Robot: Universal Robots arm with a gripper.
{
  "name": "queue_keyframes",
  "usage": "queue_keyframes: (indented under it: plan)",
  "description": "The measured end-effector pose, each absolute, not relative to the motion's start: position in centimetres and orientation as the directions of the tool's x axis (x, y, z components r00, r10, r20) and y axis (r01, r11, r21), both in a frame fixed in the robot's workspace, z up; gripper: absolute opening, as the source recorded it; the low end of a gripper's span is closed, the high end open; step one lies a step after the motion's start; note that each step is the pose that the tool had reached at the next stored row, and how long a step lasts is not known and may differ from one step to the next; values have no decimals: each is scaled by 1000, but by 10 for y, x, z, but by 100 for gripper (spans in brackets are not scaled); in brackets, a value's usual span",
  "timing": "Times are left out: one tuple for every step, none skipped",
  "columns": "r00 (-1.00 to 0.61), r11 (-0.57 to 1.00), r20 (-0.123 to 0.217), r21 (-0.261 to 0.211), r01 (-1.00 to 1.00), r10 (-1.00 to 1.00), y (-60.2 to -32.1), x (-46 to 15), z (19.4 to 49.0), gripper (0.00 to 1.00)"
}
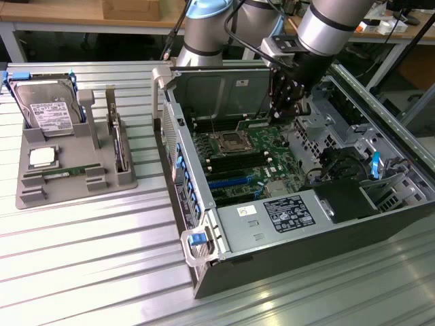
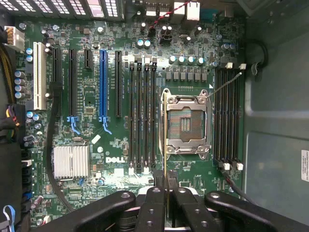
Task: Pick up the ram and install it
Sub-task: 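Insert the ram into the slot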
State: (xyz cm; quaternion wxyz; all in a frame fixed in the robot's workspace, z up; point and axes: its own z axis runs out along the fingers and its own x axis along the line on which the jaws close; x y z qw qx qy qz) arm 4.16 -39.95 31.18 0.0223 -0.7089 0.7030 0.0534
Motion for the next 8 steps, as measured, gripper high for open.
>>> queue_keyframes:
  plan:
    - [6,-11,-107,43,-999,-994,-399,42,311,12]
    - [6,-11,-107,43,-999,-994,-399,42,311,12]
    - [6,-11,-107,43,-999,-994,-399,42,310,12]
    - [6,-11,-107,43,-999,-994,-399,42,310,12]
    - [6,-11,-107,43,-999,-994,-399,42,310,12]
    - [6,-11,-107,43,-999,-994,-399,42,309,12]
    - [6,-11,-107,43,-999,-994,-399,42,309,12]
    - [6,-11,-107,43,-999,-994,-399,42,308,12]
